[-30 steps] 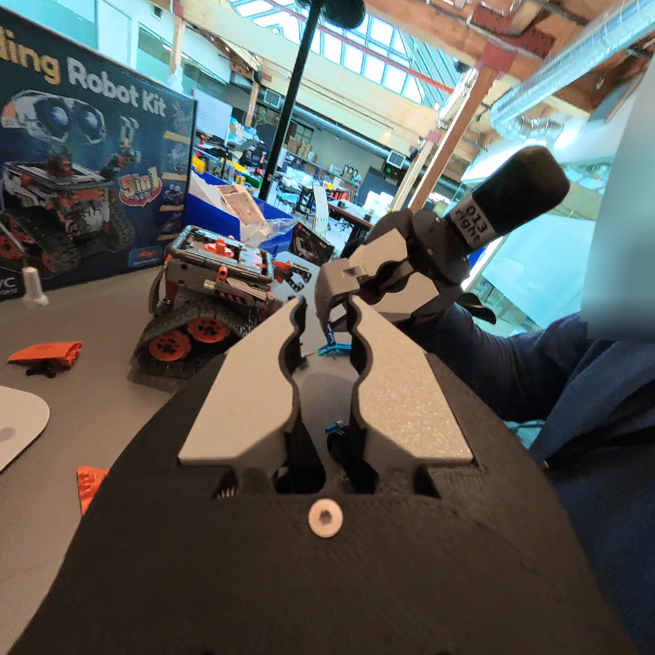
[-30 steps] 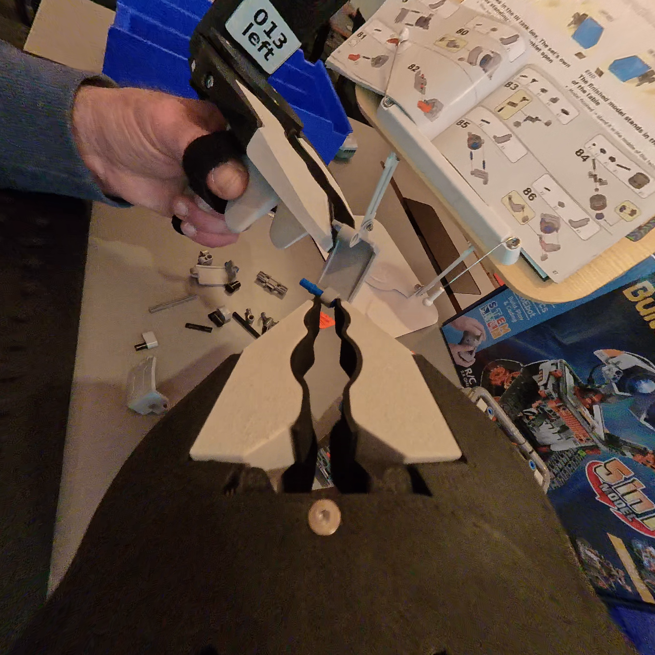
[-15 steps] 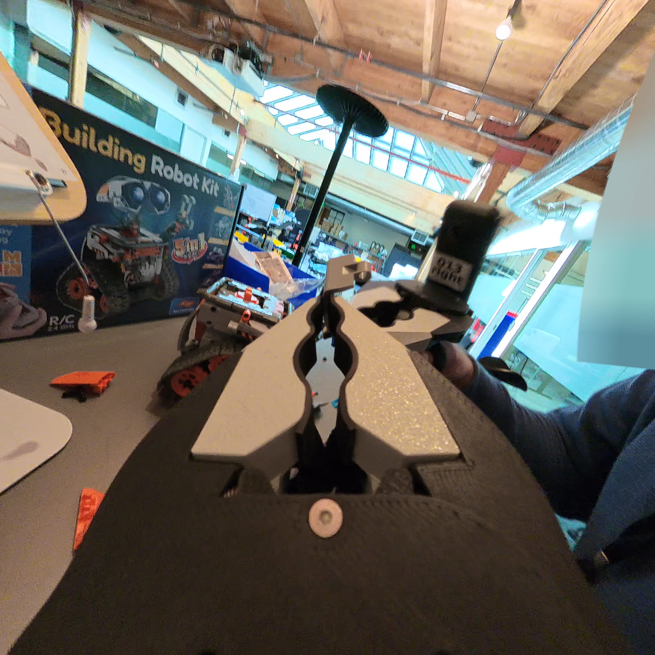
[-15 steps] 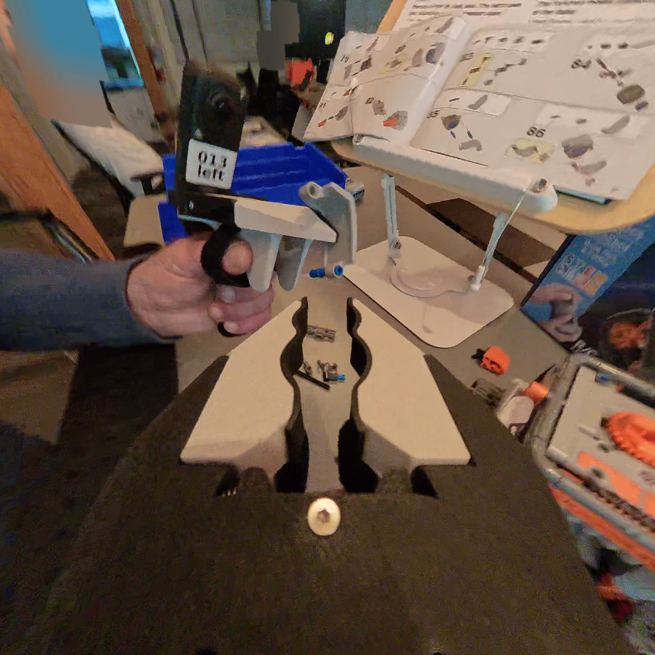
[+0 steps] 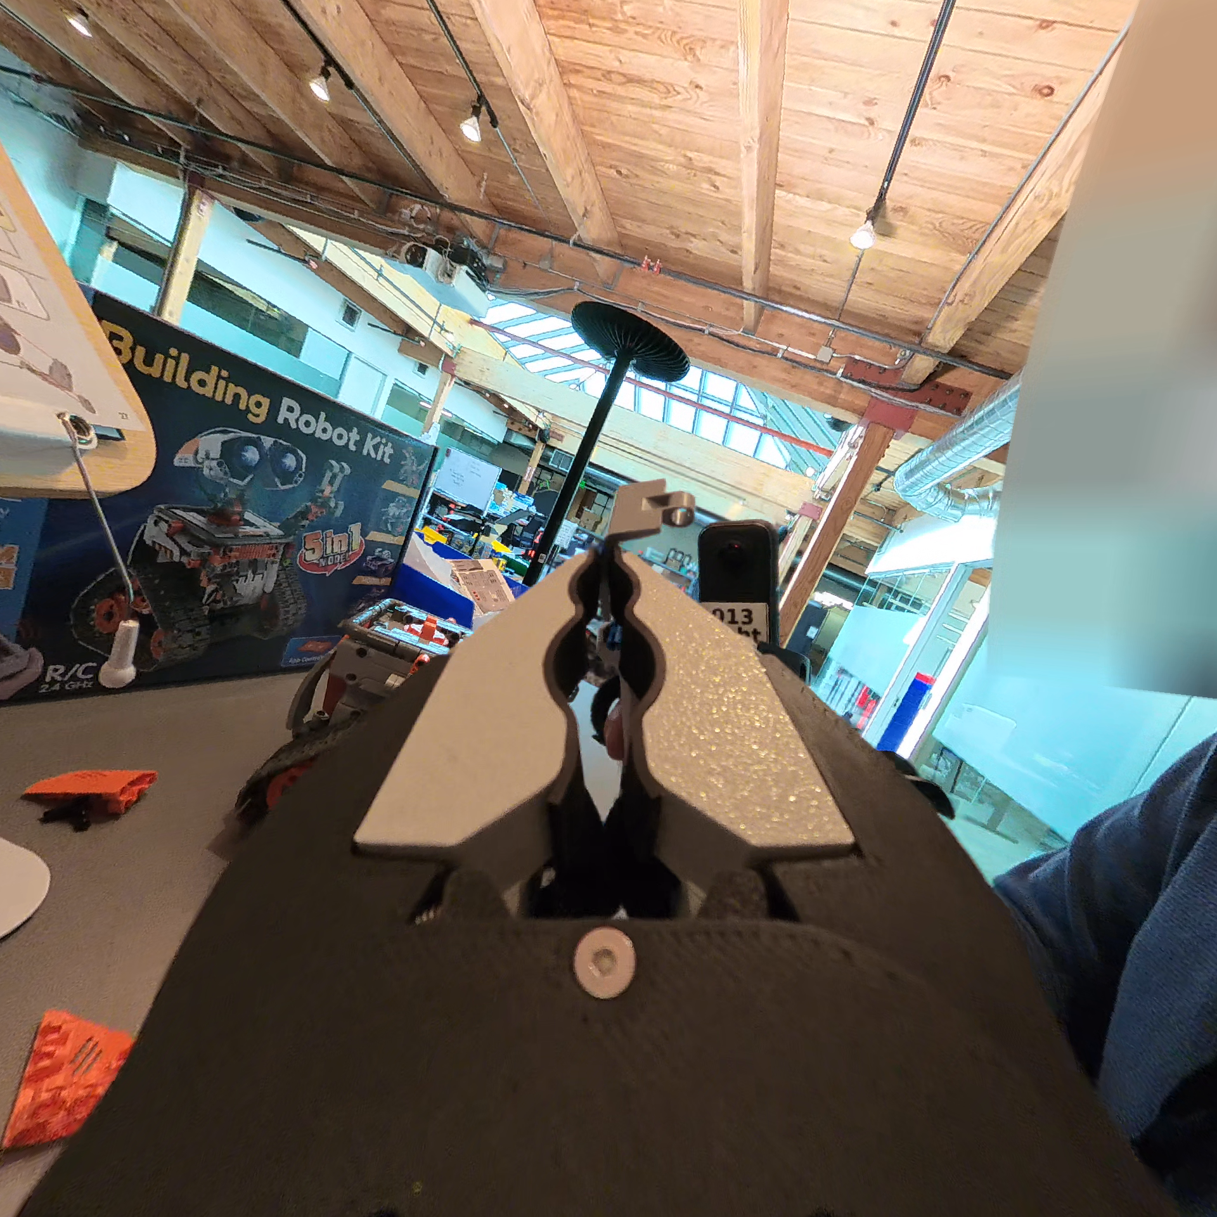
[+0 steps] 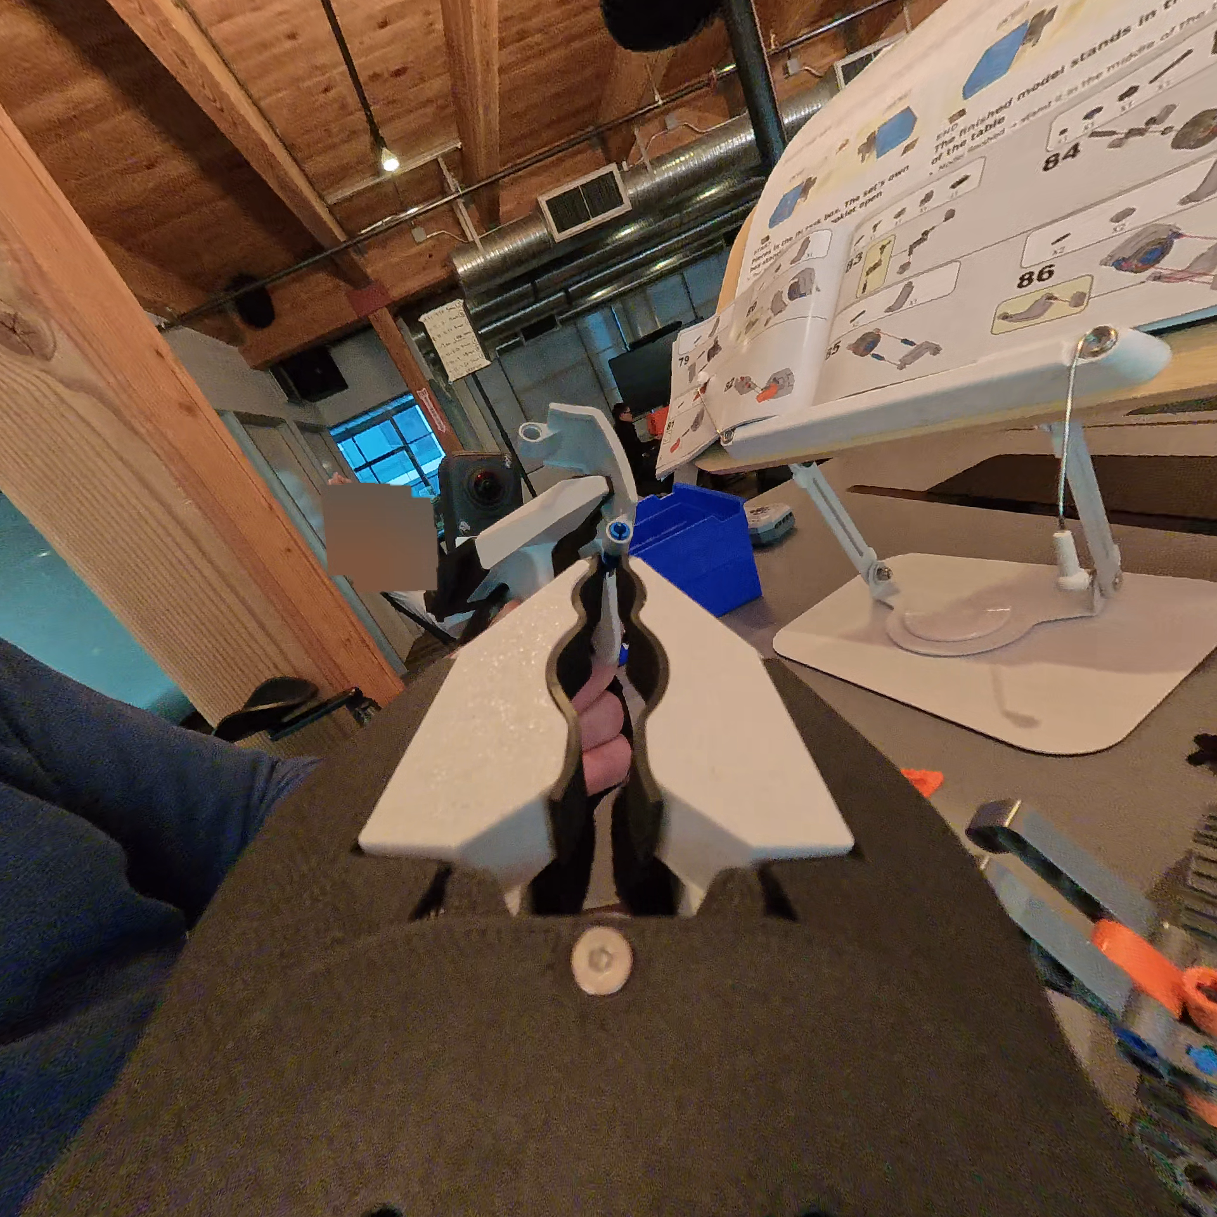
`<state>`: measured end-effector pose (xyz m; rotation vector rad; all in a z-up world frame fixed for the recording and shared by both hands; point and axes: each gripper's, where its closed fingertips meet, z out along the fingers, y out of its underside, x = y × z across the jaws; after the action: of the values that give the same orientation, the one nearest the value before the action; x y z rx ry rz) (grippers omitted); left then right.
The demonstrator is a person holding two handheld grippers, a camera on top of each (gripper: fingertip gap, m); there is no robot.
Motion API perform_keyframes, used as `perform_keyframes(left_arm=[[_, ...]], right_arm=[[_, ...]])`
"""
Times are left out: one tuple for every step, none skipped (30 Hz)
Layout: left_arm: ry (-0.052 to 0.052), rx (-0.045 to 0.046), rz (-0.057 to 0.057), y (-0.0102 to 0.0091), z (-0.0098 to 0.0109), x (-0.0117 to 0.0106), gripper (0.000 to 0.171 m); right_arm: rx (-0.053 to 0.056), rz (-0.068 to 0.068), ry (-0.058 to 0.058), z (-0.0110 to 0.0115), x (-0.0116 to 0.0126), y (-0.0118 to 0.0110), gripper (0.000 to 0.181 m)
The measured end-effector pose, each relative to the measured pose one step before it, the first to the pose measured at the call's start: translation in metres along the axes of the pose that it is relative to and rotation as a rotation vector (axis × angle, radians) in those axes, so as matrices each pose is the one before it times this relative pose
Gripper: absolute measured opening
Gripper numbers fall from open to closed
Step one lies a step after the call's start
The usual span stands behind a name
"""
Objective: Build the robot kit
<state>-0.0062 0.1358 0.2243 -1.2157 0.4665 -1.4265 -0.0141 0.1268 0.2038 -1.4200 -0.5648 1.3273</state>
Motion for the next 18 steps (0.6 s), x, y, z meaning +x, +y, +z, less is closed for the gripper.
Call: perform_keyframes(left_arm=[[-0.0061,0.00651,-0.0118,-0.00125,-0.00053,-0.00054,0.0],[-0.0101,0.00673,0.0023,-0.00098,-0.00052,-0.00072,0.0],[0.0003,0.01084,-0.0085,-0.00213,-0.00063,0.00048,0.0],[-0.0016,0.00749,-0.0118,-0.00133,-0.00012,-0.00003,0.0],[0.0033,-0.00648,0.0061,0.00132,0.00183,0.00097,0.0],[0.022,-0.00999,0.0119,0.00273,0.00454,0.00658,0.0],[-0.0109,0.0092,0.0145,-0.00197,0.00096,-0.00052,0.0],[-0.0033,-0.00512,-0.005,-0.00169,-0.00167,-0.00372,0.0],[-0.0182,0.01408,-0.0031,-0.00459,-0.00423,-0.00721,0.0],[-0.0095,0.0118,-0.0118,-0.00279,-0.00343,-0.00538,0.0],[-0.0027,0.01474,-0.0145,-0.002,-0.00188,-0.00205,0.0],[0.0008,0.00204,0.0028,0.00068,-0.00002,0.00044,0.0],[0.0076,-0.0042,0.0092,0.00207,0.00095,0.00234,0.0],[0.0088,0.00575,-0.0036,0.00061,0.00086,0.00227,0.0],[0.0119,0.00835,-0.0103,-0.00027,0.00088,0.00213,0.0],[0.0031,-0.00159,-0.0022,0.00118,0.00106,0.00067,0.0],[-0.0011,0.00048,0.0034,0.00081,0.00085,-0.0001,0.0],[0.0011,0.00453,-0.0052,-0.00097,0.00021,-0.00022,0.0]], right_arm=[[-0.0116,-0.0376,0.016,0.00118,-0.00049,0.00017,0.001],[-0.0213,-0.0513,0.0274,0.00127,0.00085,0.00068,0.001],[-0.0181,-0.0289,0.0091,0.00203,-0.00137,0.00046,0.0],[-0.0223,-0.0393,0.0117,0.00209,-0.00153,0.00097,0.0],[-0.0492,-0.0582,0.0073,0.00441,-0.00339,0.00549,0.0],[-0.0629,-0.0611,0.0116,0.00761,-0.00591,0.01085,0.0],[0.0211,0.0055,-0.0037,0.00319,-0.00278,-0.0017,0.0],[0.0138,0.0203,0.0164,-0.00087,0.00414,-0.00124,0.0],[-0.0039,-0.0009,0.006,-0.00319,0.00498,-0.00045,0.0],[-0.0154,0.013,-0.0199,-0.00263,0.00173,0.00213,0.0],[0.0115,0.0123,-0.003,-0.00246,0.00142,-0.00101,0.0],[0.0416,0.0209,0.0092,-0.00352,0.00257,-0.00555,0.0],[0.0407,0.047,-0.0083,-0.00078,0.00193,-0.00531,0.007],[0.0191,0.0579,-0.0126,0.00014,0.00116,-0.00138,0.016],[0.0149,0.0601,-0.0133,0.00123,0.00227,0.00019,0.016],[0.0126,0.0613,-0.0245,0.00211,0.00026,0.0012,0.017],[0.0277,0.0411,-0.026,0.00194,-0.00178,-0.00079,0.015],[0.0226,0.0134,-0.0191,0.00122,-0.0033,-0.00123,0.01]])
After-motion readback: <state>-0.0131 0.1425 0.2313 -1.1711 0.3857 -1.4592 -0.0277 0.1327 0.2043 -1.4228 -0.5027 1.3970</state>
